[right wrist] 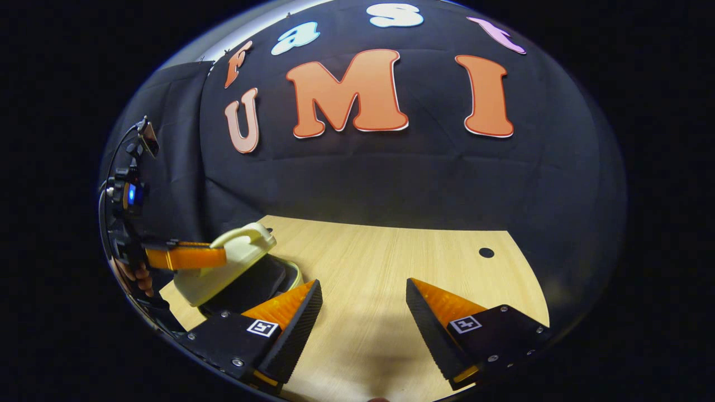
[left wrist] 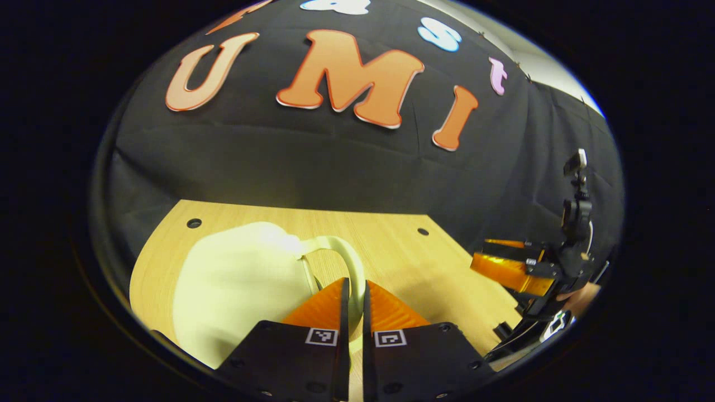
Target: First open the suitcase, pack the skin care products into it, and then close the suitcase.
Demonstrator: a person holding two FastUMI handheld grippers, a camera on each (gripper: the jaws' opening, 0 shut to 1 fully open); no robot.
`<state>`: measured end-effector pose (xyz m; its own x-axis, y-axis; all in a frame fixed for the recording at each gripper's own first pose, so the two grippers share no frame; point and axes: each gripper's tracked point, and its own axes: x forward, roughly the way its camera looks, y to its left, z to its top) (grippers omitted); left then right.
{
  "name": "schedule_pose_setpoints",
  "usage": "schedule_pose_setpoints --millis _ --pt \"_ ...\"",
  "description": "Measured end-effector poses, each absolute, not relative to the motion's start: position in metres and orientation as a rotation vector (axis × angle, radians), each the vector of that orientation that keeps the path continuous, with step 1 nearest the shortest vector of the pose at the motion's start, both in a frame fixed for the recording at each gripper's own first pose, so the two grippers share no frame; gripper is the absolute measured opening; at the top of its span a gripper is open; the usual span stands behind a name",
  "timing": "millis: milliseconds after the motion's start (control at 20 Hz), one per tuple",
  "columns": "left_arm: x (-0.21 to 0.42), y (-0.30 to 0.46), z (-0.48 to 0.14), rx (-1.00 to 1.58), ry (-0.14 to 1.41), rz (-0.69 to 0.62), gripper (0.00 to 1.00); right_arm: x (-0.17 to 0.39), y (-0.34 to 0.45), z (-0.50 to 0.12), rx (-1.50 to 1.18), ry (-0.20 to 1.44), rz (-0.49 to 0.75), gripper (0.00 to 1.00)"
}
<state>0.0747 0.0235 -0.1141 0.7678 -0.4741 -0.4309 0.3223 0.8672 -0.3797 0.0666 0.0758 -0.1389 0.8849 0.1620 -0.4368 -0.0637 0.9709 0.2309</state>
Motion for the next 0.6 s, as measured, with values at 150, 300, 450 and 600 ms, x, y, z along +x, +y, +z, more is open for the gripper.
schedule_pose_setpoints --millis 150,300,450,600 --pt "0.067 -0.007 -0.147 -0.195 0.584 -0.451 0.09 0.062 0.067 -0.138 0.221 0.462 0.106 0.96" --pt "0.070 -0.018 -0.151 -0.163 0.588 -0.443 0.24 0.061 0.062 -0.135 0.221 0.448 0.103 0.95" --pt "0.076 -0.015 -0.145 -0.119 0.555 -0.413 0.40 0.059 0.057 -0.125 0.217 0.417 0.092 0.95" --pt "0.084 -0.008 -0.132 -0.097 0.482 -0.360 0.74 0.062 0.050 -0.113 0.205 0.370 0.064 0.95"
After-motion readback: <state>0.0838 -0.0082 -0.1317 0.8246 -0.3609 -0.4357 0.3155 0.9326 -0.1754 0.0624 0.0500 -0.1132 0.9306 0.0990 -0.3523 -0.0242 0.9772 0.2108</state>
